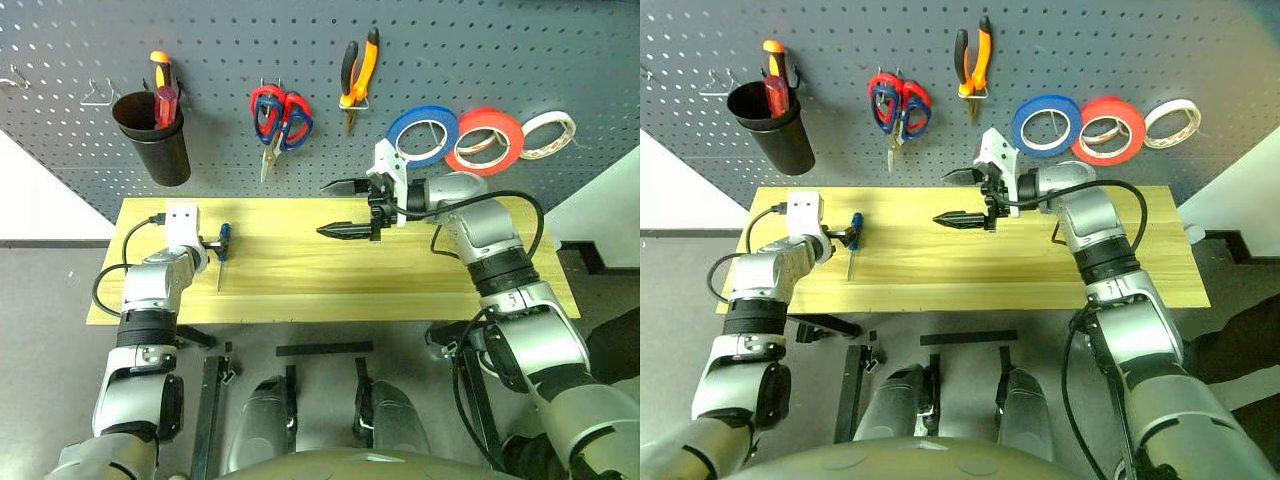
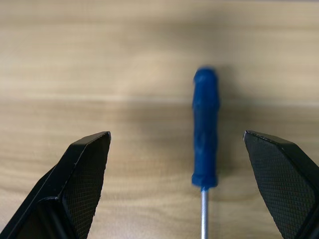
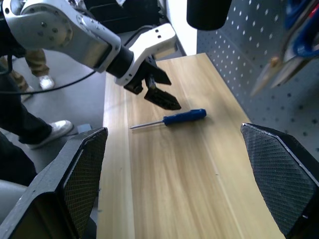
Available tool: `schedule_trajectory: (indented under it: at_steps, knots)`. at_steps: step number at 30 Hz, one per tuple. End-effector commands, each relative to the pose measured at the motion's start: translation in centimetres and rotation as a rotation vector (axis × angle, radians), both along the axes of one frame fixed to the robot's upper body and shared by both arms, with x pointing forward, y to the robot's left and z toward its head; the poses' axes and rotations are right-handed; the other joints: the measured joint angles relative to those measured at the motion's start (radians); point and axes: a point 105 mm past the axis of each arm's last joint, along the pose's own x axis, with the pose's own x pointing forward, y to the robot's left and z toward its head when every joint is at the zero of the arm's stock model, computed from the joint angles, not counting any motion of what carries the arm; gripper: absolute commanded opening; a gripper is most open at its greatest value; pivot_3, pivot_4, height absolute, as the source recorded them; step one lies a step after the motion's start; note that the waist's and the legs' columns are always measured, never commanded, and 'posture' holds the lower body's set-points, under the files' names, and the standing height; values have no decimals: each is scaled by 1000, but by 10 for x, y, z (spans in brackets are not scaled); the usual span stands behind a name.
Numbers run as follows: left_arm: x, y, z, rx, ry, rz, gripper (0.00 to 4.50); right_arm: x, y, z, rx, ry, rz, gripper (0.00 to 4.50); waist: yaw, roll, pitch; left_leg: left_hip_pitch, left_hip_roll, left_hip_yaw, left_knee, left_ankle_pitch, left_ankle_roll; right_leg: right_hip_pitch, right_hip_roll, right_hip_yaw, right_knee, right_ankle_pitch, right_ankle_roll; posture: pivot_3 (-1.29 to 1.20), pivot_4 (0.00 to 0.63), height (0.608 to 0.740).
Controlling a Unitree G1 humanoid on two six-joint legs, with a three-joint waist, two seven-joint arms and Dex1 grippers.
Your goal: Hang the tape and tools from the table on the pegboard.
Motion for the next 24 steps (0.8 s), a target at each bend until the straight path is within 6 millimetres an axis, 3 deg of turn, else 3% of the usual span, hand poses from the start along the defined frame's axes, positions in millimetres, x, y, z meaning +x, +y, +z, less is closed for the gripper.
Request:
schedule_trajectory:
  at_steps: [1, 6, 7, 11, 19, 20, 24]
  knots:
    - [8, 1, 4, -2, -9, 18, 4479, 6, 5, 16, 20, -55, -11, 4500, 0, 0, 9, 0, 0, 0, 0, 0, 0, 0, 0, 0, 0, 0, 0, 132, 351, 732]
    - [11, 1, -6, -20, 23, 15, 4479, 9, 7, 13, 20, -30, -19, 4500, -2, 0, 27, -1, 0, 0, -1, 0, 0, -2, 0, 0, 0, 0, 0, 134, 360, 732]
    - [12, 2, -7, -25, 23, 19, 4306, 10, 7, 12, 15, -29, -20, 4500, -2, 0, 29, -1, 0, 0, -2, 0, 0, -3, 0, 0, 0, 0, 0, 133, 359, 732]
    - [14, 2, -9, -68, 11, 29, 3358, 15, 6, 7, -12, -42, -43, 4500, -2, 1, 32, -1, 0, 1, -2, 0, 0, -3, 0, 0, 0, 0, 0, 139, 355, 732]
    - [12, 1, -11, -78, 4, 22, 698, 19, 4, 4, -32, -65, -59, 4500, -1, 1, 33, -1, 0, 1, -2, 0, 0, -3, 0, 0, 0, 0, 0, 156, 342, 732]
    - [12, 2, -9, -81, -2, 22, 515, 19, 4, 5, -28, -64, -59, 4500, -1, 1, 33, -1, 0, 1, -2, 0, 0, -3, 0, 0, 0, 0, 0, 156, 342, 732]
    - [12, 3, -1, -86, -30, 16, 496, 21, 3, 7, -22, -65, -62, 4500, -2, 1, 33, -1, 0, 1, -2, 0, 0, -3, 0, 0, 0, 0, 0, 161, 327, 732]
